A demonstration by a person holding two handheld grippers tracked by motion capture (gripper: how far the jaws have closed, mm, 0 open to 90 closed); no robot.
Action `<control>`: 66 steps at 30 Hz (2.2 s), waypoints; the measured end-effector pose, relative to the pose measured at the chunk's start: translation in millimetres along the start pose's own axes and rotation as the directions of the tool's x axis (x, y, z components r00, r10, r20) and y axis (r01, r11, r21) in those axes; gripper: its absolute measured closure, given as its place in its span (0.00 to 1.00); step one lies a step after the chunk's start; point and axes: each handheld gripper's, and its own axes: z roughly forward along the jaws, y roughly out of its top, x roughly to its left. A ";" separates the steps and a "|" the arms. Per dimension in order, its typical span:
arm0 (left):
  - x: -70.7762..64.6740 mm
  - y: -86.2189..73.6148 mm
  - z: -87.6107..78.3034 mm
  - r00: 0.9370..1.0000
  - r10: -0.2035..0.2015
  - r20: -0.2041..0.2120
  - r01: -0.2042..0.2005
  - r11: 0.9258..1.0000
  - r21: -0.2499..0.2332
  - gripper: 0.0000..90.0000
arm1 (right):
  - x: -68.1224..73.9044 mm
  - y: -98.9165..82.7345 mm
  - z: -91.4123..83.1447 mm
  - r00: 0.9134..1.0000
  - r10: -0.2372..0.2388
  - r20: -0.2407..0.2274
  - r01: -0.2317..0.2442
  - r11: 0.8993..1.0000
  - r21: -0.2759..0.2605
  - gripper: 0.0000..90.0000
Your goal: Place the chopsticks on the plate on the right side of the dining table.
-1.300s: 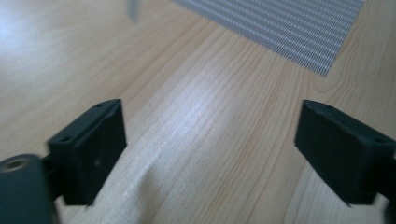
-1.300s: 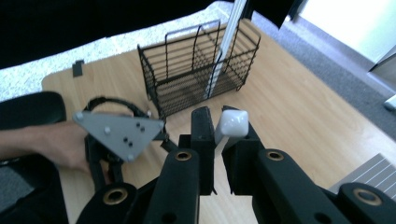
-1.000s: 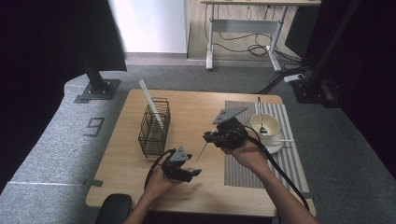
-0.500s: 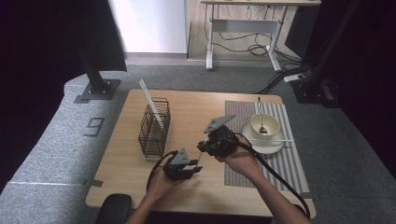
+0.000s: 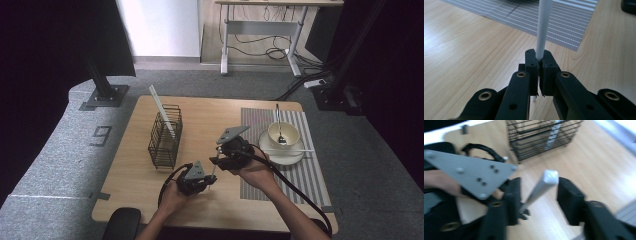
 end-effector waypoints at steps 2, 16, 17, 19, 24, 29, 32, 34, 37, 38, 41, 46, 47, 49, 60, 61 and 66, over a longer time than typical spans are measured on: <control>0.4 0.1 -0.1 1.000 -0.002 0.005 0.002 1.000 0.003 0.96 | 0.9 -0.9 1.2 1.000 -0.004 0.031 0.004 1.000 -0.003 0.46; 2.1 1.7 -2.6 0.999 -0.021 0.028 0.021 0.999 0.029 0.96 | -2.9 -18.9 13.6 0.974 0.061 0.217 -0.046 0.996 -0.072 0.18; 2.5 2.0 -3.3 0.999 -0.023 0.029 0.022 0.999 0.033 0.96 | -7.0 -23.1 13.2 0.970 0.072 0.231 -0.054 0.995 -0.082 0.17; 2.7 2.4 -3.7 0.999 -0.022 0.031 0.020 0.999 0.038 0.96 | -11.2 -27.9 12.7 0.967 0.083 0.239 -0.064 0.994 -0.088 0.16; 2.2 2.8 -3.9 0.999 -0.014 0.036 0.013 0.999 0.045 0.96 | -20.6 -40.9 10.7 0.958 0.115 0.261 -0.094 0.991 -0.091 0.16; 2.7 3.0 -5.5 0.999 -0.012 0.045 0.010 0.999 0.039 0.96 | -29.6 -54.5 6.7 0.947 0.147 0.287 -0.124 0.988 -0.097 0.15; 3.1 3.0 -6.4 0.999 -0.005 0.047 0.003 0.999 0.040 0.96 | -34.8 -62.4 4.6 0.942 0.161 0.296 -0.139 0.986 -0.093 0.15; 2.9 3.3 -7.2 0.999 0.000 0.050 -0.002 0.999 0.040 0.96 | -37.1 -67.8 3.4 0.936 0.172 0.306 -0.149 0.984 -0.098 0.14; 1.7 3.6 -6.8 0.998 0.008 0.059 -0.010 0.999 0.047 0.96 | -39.3 -76.5 3.7 0.932 0.201 0.300 -0.177 0.978 -0.108 0.13; 1.7 3.6 -6.8 0.998 0.008 0.059 -0.010 0.999 0.047 0.96 | -39.3 -76.5 3.7 0.932 0.201 0.300 -0.177 0.978 -0.108 0.13; 0.6 3.6 -5.1 0.998 0.016 0.068 -0.021 0.998 0.065 0.96 | -41.2 -88.6 6.8 0.928 0.231 0.293 -0.206 0.972 -0.114 0.11; 0.1 3.5 -4.6 0.997 0.029 0.073 -0.035 0.996 0.078 0.96 | -42.3 -99.5 10.6 0.921 0.256 0.295 -0.232 0.966 -0.116 0.11; 0.3 3.6 -4.5 0.996 0.035 0.078 -0.041 0.995 0.086 0.96 | -42.7 -104.2 12.4 0.918 0.264 0.294 -0.240 0.964 -0.117 0.10; 0.3 3.5 -4.1 0.996 0.038 0.083 -0.045 0.995 0.092 0.96 | -43.2 -108.5 13.7 0.916 0.277 0.289 -0.252 0.960 -0.122 0.10; -2.8 3.3 0.9 0.993 0.052 0.103 -0.066 0.988 0.139 0.96 | -45.5 -134.0 27.3 0.902 0.321 0.290 -0.307 0.947 -0.096 0.11; -3.0 3.3 1.5 0.993 0.054 0.107 -0.069 0.987 0.146 0.96 | -45.8 -136.3 28.9 0.900 0.326 0.289 -0.312 0.945 -0.092 0.11; -3.5 3.3 3.3 0.992 0.055 0.117 -0.074 0.983 0.168 0.96 | -46.3 -139.9 27.5 0.901 0.338 0.271 -0.323 0.941 -0.098 0.11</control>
